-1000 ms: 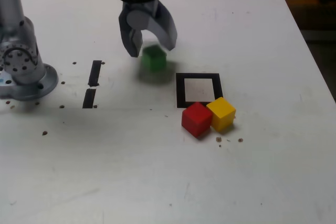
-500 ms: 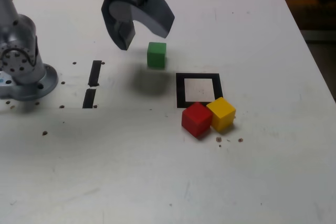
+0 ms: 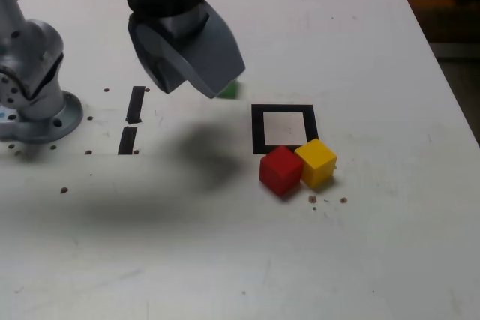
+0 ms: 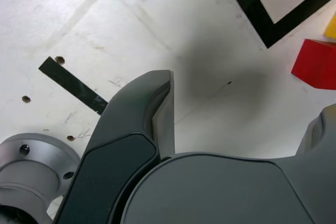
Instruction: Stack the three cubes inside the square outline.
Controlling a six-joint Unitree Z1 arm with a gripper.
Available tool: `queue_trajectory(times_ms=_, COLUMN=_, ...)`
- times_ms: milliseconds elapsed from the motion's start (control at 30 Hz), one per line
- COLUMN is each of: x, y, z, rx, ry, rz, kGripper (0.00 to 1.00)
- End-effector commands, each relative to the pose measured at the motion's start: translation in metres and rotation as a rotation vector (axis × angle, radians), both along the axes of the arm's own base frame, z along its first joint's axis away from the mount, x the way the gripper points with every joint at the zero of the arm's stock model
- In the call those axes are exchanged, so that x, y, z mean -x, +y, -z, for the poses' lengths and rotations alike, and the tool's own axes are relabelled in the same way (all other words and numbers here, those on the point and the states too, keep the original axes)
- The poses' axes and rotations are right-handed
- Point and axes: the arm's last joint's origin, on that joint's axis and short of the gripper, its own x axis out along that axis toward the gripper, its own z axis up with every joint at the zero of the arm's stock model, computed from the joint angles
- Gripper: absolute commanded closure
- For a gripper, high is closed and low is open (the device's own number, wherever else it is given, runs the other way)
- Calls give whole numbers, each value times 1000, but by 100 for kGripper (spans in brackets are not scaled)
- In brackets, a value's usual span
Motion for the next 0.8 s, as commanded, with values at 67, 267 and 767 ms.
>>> queue_trajectory(times_ms=67, x=-9, y=-9, z=3, rx=-6, ry=20, rz=32, kGripper=2)
queue_trajectory(times_ms=267, x=-30, y=-27, z=11, rx=7, ry=58, rz=88, kGripper=3)
queue_trajectory(times_ms=767, x=-78, y=-59, z=29, rx=53, ry=104, rz=145, kGripper=5)
